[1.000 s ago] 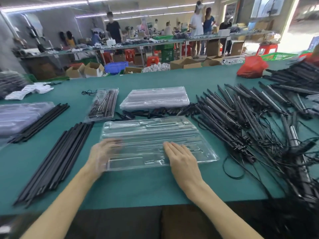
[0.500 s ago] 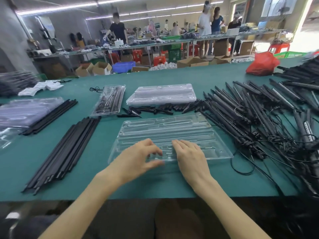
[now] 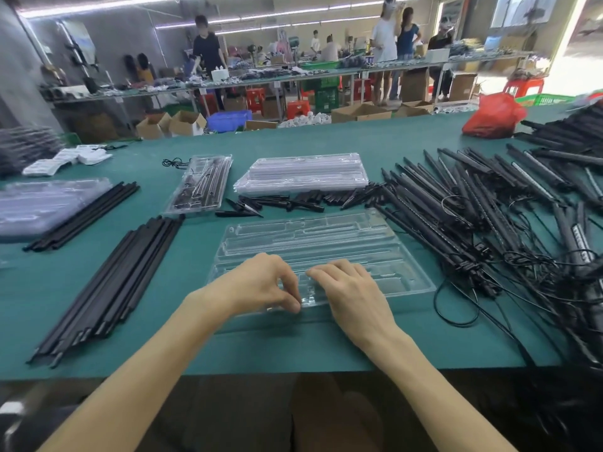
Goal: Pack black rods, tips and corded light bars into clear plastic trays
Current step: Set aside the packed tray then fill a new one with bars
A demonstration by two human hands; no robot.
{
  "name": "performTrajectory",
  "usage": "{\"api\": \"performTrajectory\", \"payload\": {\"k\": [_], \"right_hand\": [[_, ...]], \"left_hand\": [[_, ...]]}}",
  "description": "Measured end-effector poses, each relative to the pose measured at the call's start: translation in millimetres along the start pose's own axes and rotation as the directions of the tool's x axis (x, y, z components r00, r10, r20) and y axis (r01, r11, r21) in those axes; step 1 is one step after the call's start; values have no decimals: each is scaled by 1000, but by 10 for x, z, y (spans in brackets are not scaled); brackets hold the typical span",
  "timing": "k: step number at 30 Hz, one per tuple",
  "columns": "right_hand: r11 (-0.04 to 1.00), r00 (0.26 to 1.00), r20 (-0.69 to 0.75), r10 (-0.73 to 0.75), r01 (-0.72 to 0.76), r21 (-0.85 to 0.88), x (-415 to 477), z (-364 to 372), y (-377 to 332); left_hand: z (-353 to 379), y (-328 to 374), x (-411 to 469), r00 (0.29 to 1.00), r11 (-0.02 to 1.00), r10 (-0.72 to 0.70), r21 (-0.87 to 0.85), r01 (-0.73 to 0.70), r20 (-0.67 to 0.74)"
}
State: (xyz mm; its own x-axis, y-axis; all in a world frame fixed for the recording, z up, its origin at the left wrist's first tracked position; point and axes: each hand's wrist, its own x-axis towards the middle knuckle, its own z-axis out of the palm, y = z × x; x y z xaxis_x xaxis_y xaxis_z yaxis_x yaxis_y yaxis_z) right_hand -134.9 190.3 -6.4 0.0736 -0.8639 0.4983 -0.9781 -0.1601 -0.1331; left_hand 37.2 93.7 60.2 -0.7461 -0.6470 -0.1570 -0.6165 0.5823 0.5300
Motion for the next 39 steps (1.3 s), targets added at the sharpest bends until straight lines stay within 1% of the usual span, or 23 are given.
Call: {"api": "performTrajectory", "payload": {"k": [6,10,13,15,17,19,24,28,33,37,39], "right_hand": [[1000,1000,-7,5,-5,-2,2,33,5],[1000,1000,-12,3,-3,1,1,36,7],[1000,1000,1,5,-5,-8,2,40,-3],[1000,1000,8,7,-7,-15,2,39,-3],[1000,1000,10,12,-12,-12,4,34,-1],[1000,1000,12,14,-14,-7,5,35,-5],[1000,1000,6,13,-13,-10,13,44,-12],[1000,1000,-9,-4,4,-27,14,57,2],[999,999,-41,4,-6,-46,8,71,6],[998,997,-81,-11,7,-60,5,94,23],[995,992,-125,-31,19,-93,17,100,28]], "left_hand": [[-25,-18,48,998,1000,13,-18,-12,58],[-34,-19,42,998,1000,12,-20,-11,65],[-9,-35,48,999,1000,1,25,-1,32],[18,-19,53,1000,996,24,91,-24,7],[34,14,42,999,991,48,127,-49,16],[32,28,27,998,989,52,134,-55,26],[37,44,39,999,994,54,100,-53,-1],[36,63,70,998,989,68,132,-68,6],[48,83,56,992,962,130,240,-128,9],[104,165,-25,977,879,213,435,-196,10],[154,197,-94,961,835,276,501,-225,-28]]}}
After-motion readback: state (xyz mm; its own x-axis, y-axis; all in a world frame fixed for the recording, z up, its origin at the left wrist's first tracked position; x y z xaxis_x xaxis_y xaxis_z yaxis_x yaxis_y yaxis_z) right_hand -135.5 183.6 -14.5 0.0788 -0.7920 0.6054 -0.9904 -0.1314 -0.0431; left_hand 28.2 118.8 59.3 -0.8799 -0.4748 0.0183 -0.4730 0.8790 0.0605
